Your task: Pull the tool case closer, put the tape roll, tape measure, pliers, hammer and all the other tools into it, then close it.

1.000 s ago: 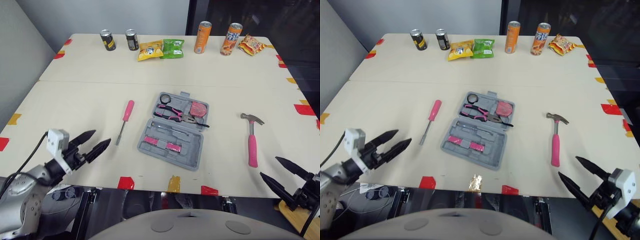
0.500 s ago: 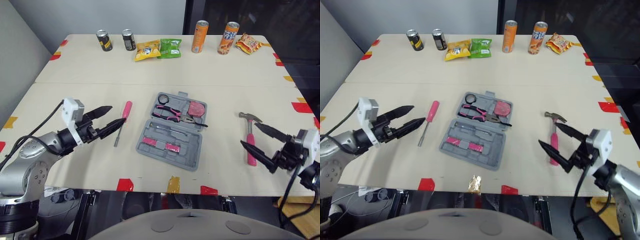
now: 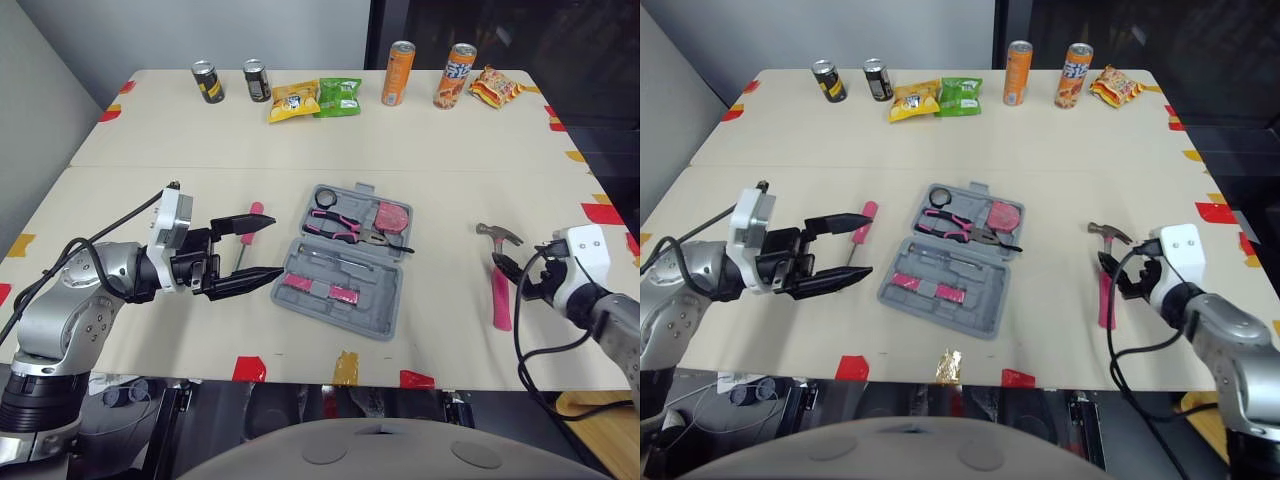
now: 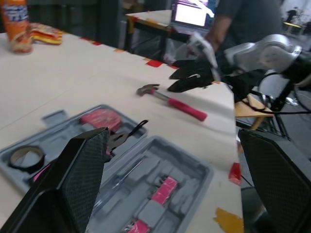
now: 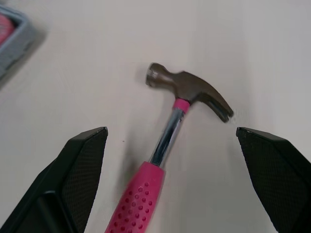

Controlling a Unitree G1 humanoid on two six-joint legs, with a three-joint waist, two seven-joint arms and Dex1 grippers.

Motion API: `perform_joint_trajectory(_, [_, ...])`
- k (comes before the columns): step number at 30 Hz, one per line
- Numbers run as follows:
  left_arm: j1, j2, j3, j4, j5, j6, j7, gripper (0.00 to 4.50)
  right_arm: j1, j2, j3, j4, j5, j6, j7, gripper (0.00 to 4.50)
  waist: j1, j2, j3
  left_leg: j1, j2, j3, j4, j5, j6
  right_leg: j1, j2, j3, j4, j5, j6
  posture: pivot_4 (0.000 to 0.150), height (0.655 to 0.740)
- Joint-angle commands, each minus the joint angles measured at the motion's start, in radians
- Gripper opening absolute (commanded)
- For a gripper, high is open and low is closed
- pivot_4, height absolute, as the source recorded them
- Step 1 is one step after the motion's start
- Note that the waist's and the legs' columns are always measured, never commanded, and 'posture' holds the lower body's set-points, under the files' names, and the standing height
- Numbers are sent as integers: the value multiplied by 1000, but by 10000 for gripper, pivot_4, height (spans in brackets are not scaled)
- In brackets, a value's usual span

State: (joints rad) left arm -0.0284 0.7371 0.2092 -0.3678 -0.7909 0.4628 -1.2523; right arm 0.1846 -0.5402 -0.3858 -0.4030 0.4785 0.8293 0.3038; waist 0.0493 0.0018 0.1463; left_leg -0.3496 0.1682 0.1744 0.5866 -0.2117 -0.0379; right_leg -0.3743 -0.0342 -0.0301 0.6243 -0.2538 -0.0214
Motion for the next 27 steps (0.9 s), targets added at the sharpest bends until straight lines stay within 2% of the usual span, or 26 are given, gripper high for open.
perform_joint_trajectory(1, [5,-7,-8,9,3,-50,-48,44732,-55,61,10,-36,-18,56,-106,45000,-1,0,0,0,0,0,0,0,0,0,0,0,0,0,0,1500,7400])
perform_joint_trajectory(7, [33,-20,-18,60,34,-111,-95,44732,-160,140,56,6,-88,79,-219,45000,-5,1,0,0,0,2,1,0,-1,-3,0,3,2,0,0,1500,7400])
perform_joint_trajectory(8, [35,-22,-20,64,36,-118,-98,45000,-170,146,63,16,-99,82,-228,40844,-4,1,0,-1,0,3,1,0,-2,-4,0,3,3,0,0,1500,7400])
perform_joint_trajectory(9, [38,-24,-21,68,40,-126,-102,45000,-178,150,70,25,-108,87,-234,39624,-4,1,0,-1,0,3,1,0,-2,-4,0,3,3,0,0,1500,7400])
perform_joint_trajectory(12, [46,-28,-23,80,49,-148,-115,45000,-191,160,90,36,-133,101,-252,29924,1,1,0,-1,0,3,1,0,-3,-4,0,3,3,0,0,1500,7400])
perform_joint_trajectory(20, [73,-40,-28,80,51,-183,-130,45000,-171,189,104,19,-164,131,-267,2307,-4,1,0,-1,0,3,1,0,-4,-4,0,4,4,0,0,1500,7400])
perform_joint_trajectory(21, [77,-41,-28,80,50,-185,-133,45000,-168,192,103,14,-165,134,-267,245,-5,1,0,-1,0,3,1,0,-4,-4,0,4,5,0,0,1500,7400])
perform_joint_trajectory(27, [84,-48,-27,91,47,-202,-147,45000,-144,225,80,-72,-144,169,-265,245,0,1,0,0,0,3,1,0,-4,-4,0,4,6,0,0,1500,7400])
